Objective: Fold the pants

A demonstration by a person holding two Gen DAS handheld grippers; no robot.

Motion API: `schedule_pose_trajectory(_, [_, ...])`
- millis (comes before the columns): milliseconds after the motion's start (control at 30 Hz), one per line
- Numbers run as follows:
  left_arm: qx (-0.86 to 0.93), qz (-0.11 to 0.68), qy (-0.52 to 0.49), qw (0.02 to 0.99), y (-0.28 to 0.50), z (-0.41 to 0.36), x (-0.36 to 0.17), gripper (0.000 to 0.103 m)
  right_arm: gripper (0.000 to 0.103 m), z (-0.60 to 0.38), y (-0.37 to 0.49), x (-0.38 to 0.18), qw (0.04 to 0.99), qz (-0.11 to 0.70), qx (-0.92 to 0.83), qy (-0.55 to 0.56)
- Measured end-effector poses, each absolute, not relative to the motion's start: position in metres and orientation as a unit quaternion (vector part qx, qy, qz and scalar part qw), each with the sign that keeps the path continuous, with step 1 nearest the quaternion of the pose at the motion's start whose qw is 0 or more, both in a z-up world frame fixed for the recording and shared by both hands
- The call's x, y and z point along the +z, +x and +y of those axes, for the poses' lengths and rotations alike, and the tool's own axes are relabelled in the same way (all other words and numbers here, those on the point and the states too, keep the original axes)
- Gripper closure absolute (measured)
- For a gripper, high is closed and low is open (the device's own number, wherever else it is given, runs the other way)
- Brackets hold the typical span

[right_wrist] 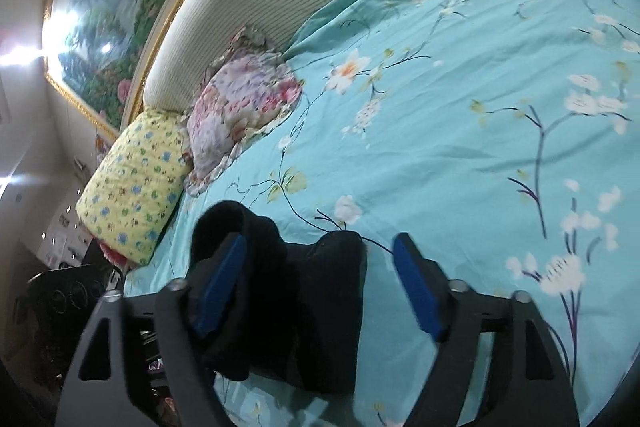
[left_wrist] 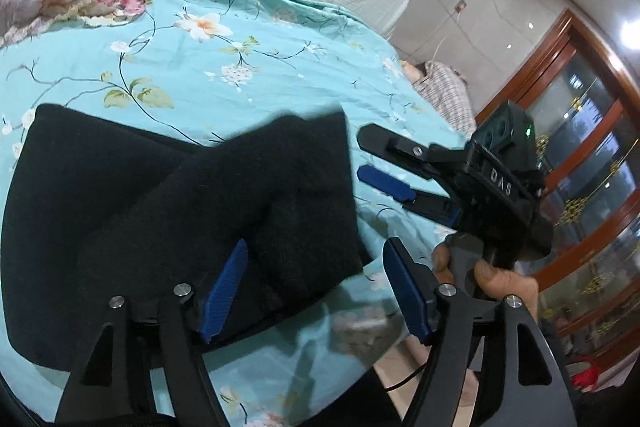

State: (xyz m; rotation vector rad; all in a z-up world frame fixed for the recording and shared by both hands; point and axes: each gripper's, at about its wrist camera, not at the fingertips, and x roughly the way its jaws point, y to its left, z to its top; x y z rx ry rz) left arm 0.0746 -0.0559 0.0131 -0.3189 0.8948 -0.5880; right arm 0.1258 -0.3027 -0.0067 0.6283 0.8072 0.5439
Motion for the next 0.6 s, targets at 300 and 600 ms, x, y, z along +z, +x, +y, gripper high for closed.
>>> schedule_pose_trajectory(300, [-0.257, 0.407, -0.199, 0.853, 0.072, -0.014, 0.022, 0.028, 0.011, -0.293, 0.107, 0.002, 0.842, 0.382, 0.242, 0.295])
schedule_pose_trajectory(600, [-0.213, 0.394, -0.224, 0.865, 0.070, 0.031, 0.023, 0.026, 0.010, -0.267, 0.097, 0.010, 0.851, 0.391, 0.240, 0.255])
